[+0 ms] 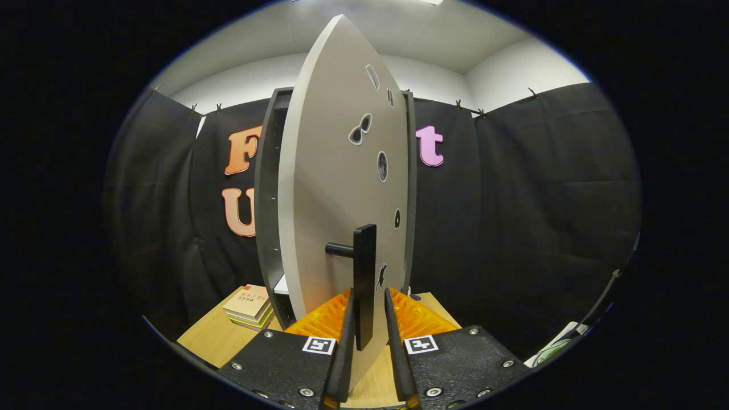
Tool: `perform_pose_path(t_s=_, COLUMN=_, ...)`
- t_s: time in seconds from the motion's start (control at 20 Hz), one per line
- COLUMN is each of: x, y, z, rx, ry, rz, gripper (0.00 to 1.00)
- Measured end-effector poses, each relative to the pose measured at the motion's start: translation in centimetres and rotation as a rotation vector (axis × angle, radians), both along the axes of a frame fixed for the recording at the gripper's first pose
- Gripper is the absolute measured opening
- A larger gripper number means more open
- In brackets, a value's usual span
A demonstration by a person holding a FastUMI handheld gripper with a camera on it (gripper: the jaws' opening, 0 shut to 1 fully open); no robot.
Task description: Open the shoe cabinet door, grab the shoes and put them into the shoe cabinet, then close the shoe cabinet door.
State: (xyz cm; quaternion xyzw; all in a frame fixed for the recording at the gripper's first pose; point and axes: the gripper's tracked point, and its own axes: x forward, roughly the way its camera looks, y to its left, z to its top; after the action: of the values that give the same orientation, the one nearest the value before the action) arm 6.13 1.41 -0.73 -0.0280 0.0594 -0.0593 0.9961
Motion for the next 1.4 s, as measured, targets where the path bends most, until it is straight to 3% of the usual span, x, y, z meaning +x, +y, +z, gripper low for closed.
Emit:
perform_pose_path(t_s=0.9, x=0.0, y=-1.1, z=0.6, rx=-0.035, ry=-0.016, rz=-0.127, gripper=0.30)
perform_pose_path(t_s=1.4, x=0.3, y=-2.0, z=0.7, rx=-0.053, ry=-0.011, rz=-0.201, gripper=0.25)
